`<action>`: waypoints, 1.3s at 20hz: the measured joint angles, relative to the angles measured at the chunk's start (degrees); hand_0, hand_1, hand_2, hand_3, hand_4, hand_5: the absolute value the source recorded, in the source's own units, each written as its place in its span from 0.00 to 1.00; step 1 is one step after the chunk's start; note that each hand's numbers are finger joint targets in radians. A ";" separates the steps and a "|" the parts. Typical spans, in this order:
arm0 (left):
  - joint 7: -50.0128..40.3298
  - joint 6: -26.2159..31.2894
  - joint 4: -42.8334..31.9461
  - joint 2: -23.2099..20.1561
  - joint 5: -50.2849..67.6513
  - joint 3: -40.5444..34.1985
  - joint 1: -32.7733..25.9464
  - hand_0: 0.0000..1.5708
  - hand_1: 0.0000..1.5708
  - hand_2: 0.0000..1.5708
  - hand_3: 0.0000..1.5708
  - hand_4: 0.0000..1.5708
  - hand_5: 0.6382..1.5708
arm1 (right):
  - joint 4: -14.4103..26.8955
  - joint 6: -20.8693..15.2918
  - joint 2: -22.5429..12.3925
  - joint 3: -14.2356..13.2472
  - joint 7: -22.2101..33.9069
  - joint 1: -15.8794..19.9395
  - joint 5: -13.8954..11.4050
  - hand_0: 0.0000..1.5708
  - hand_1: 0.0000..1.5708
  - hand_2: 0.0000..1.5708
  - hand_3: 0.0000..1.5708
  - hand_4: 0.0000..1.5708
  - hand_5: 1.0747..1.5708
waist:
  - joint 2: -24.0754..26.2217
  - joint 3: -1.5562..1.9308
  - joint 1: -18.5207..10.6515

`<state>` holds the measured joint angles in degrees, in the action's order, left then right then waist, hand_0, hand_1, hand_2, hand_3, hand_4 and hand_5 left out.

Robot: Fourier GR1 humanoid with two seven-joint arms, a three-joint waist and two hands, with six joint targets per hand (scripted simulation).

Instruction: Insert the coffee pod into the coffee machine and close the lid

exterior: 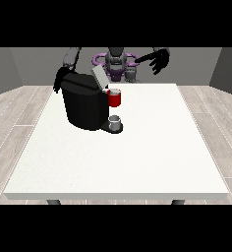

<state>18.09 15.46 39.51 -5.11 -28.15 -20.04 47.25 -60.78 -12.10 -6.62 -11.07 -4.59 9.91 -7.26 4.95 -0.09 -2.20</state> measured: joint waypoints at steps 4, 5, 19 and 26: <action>0.21 1.14 0.30 2.74 3.18 -1.00 -8.15 0.00 0.00 0.00 0.00 0.21 1.00 | -0.75 0.25 0.72 0.76 -0.02 -3.67 -0.16 0.00 0.00 0.00 0.00 0.00 1.00 | 6.17 0.06 -1.77; 0.07 1.21 0.31 2.71 3.52 -1.21 -9.87 0.00 0.00 0.00 0.00 0.28 1.00 | -1.85 0.48 1.39 1.61 0.11 -4.08 -0.27 0.00 0.00 0.00 0.00 0.00 1.00 | 7.23 0.06 -1.53; -3.19 3.08 5.84 4.52 9.02 -0.44 -21.54 0.00 0.00 0.00 0.00 0.25 1.00 | -13.45 10.99 -0.77 6.92 4.52 2.56 2.30 0.00 0.00 0.00 0.00 0.05 1.00 | 12.77 0.08 -4.33; -5.32 3.45 15.11 4.80 12.63 3.29 -24.01 0.00 0.00 0.00 0.00 0.23 1.00 | -12.44 12.13 -4.17 2.73 7.97 10.36 4.94 0.00 0.00 0.00 0.00 0.11 1.00 | 7.32 0.11 -7.04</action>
<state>12.77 18.91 54.62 -0.31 -15.52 -16.76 23.24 -73.23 0.04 -10.79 -8.33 3.38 20.27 -2.32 12.27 0.02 -9.24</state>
